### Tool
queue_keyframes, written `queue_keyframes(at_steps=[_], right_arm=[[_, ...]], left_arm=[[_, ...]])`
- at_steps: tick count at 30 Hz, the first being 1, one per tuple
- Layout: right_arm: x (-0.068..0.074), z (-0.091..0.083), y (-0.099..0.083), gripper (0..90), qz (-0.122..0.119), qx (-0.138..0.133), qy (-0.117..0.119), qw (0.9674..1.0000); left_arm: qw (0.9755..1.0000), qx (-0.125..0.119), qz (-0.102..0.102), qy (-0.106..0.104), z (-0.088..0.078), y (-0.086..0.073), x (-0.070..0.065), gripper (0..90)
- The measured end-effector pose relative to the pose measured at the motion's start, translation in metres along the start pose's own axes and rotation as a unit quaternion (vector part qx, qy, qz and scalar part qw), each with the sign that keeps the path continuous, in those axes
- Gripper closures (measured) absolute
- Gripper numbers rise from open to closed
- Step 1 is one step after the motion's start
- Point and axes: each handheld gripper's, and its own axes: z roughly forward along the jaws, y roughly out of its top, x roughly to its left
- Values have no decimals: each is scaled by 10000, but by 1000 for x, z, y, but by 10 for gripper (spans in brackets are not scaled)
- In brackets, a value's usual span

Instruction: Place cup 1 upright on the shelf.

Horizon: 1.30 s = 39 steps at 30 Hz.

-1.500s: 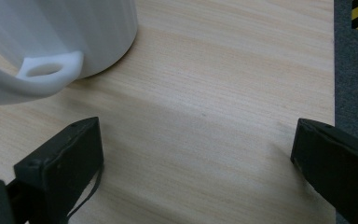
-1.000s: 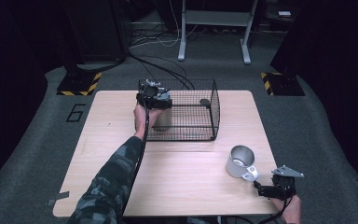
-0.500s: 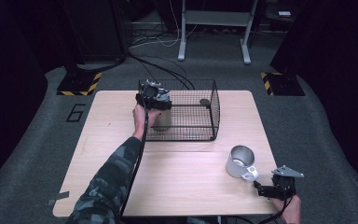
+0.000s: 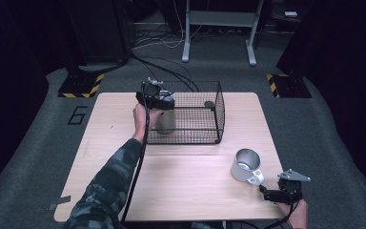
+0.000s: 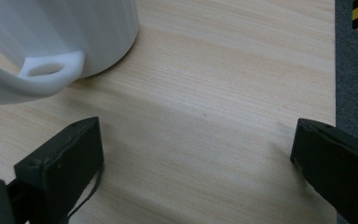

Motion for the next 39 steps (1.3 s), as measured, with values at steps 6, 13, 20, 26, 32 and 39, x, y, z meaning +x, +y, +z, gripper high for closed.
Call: queue_keyframes(at_steps=[6, 13, 20, 26, 32, 39], right_arm=[[0, 0, 0, 17, 25, 7, 1, 10000], [0, 0, 0, 17, 32, 11, 1, 10000], [0, 0, 0, 17, 30, 12, 3, 10000], [0, 0, 0, 17, 28, 12, 3, 10000], [0, 0, 0, 17, 23, 14, 1, 10000], [0, 0, 0, 17, 7, 8, 2, 10000]], left_arm=[[9998, 42, 27, -214, -15, 4, 3, 0], [9994, -68, 66, -347, -31, 9, 3, 0], [9987, -210, 130, -453, -50, 8, -1, 0], [9979, -295, 232, -522, -67, 4, -2, 0], [9973, -303, 355, -575, -85, -6, -3, 0], [9969, -308, 444, -567, -105, -24, 3, 0]])
